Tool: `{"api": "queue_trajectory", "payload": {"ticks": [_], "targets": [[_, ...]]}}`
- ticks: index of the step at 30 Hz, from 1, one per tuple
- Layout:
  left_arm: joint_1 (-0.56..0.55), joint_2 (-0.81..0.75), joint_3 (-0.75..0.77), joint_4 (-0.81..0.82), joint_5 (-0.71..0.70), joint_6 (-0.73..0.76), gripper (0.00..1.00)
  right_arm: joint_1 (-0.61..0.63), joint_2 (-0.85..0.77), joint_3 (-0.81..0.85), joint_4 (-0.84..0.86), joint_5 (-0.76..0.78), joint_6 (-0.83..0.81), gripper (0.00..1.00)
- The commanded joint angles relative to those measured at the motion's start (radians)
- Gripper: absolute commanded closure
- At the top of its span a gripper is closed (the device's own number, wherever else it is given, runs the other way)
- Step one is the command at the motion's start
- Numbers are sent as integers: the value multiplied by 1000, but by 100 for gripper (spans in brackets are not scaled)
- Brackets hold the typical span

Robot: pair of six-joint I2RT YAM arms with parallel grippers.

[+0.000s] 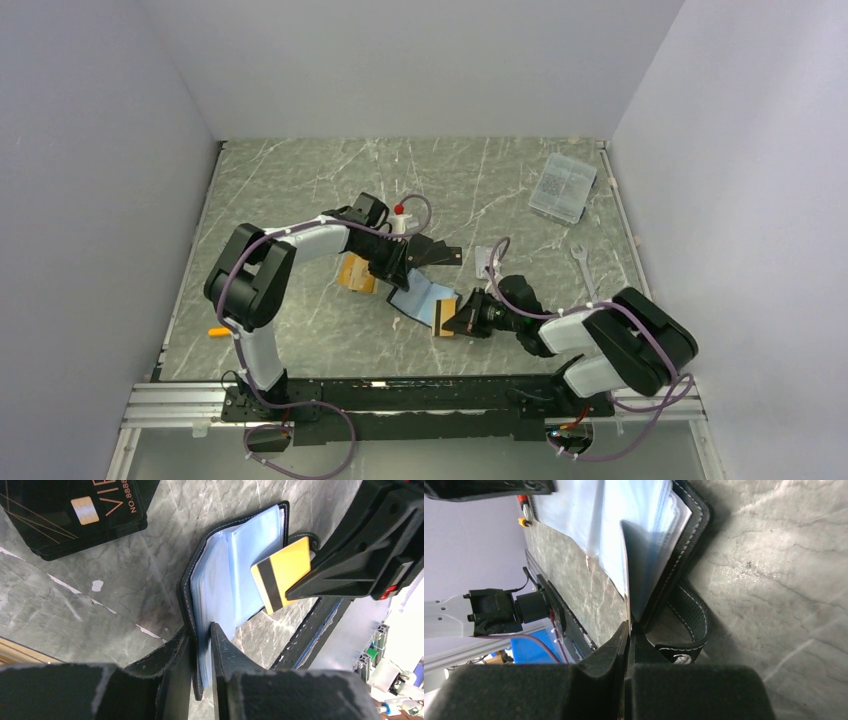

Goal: Put the credit cards into the card holder
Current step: Insert the credit card into the card holder.

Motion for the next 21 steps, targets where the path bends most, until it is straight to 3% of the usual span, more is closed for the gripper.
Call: {"api": "queue_trajectory", "payload": {"ticks": [1,5,9,21], "targets": [[17,-9,-82,89,50,-29,78,-32,-115,41,-248,75,-73,100],[27,-60,-168,223,97,-115,77,-32,-186,100,-294,109,-60,100],[25,-55,-176,254,137,-163,77,-10,-165,180,-327,120,-61,100],[32,-59,-244,302,34,-300,83,101,6,228,-235,221,33,100]]}}
